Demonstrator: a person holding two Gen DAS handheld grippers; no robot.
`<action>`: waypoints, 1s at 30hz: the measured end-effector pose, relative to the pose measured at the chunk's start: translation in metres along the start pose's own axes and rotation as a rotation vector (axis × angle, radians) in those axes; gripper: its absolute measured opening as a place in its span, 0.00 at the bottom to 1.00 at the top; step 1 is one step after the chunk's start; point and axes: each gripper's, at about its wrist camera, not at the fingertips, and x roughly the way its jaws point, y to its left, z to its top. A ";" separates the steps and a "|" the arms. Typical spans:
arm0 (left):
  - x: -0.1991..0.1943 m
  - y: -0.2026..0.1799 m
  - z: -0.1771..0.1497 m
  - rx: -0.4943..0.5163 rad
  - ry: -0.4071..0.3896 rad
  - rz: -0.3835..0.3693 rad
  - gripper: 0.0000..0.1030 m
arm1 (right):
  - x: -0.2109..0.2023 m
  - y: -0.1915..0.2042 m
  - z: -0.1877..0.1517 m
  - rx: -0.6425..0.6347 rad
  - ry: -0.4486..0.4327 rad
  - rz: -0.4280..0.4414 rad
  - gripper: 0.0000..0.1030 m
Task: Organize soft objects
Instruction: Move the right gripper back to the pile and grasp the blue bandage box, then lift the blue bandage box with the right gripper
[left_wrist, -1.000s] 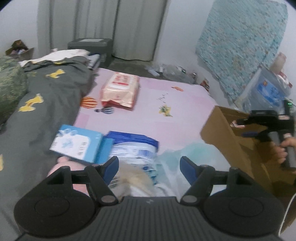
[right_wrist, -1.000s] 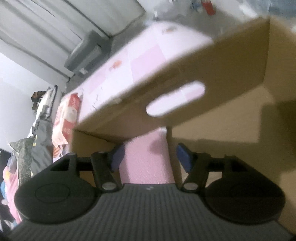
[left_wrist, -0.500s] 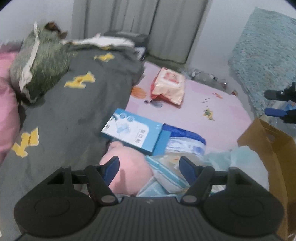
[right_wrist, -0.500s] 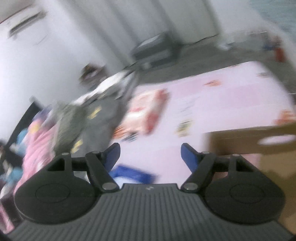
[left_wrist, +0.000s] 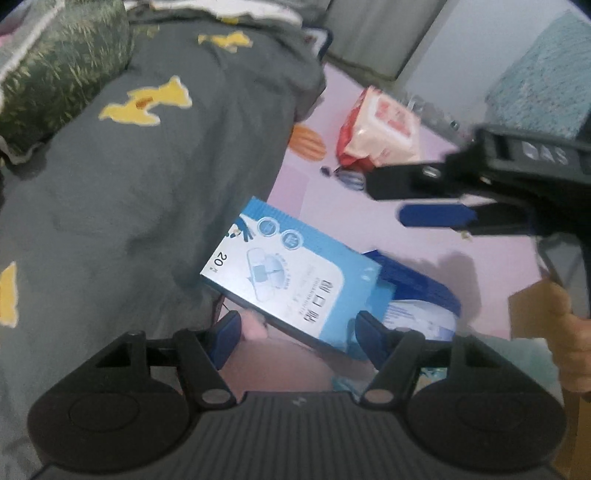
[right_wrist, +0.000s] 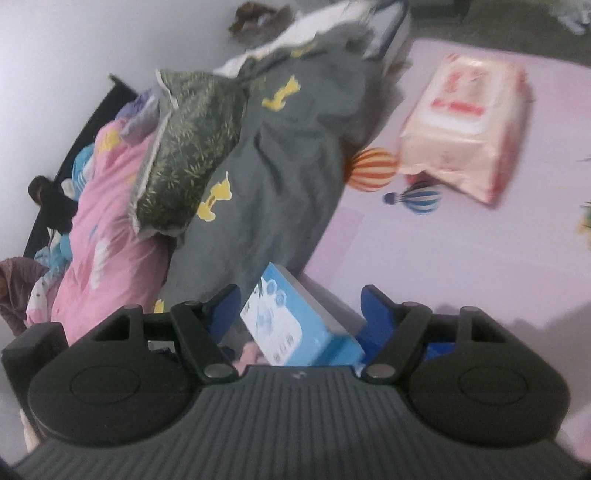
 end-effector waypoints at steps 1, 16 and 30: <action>0.005 0.002 0.003 -0.007 0.014 0.000 0.68 | 0.014 -0.001 0.004 -0.004 0.010 0.001 0.66; 0.031 0.016 0.020 -0.078 0.046 -0.080 0.76 | 0.085 -0.024 0.005 0.042 0.159 0.045 0.44; -0.011 -0.017 0.034 -0.027 -0.084 -0.178 0.72 | 0.032 -0.022 0.008 0.095 0.071 0.128 0.19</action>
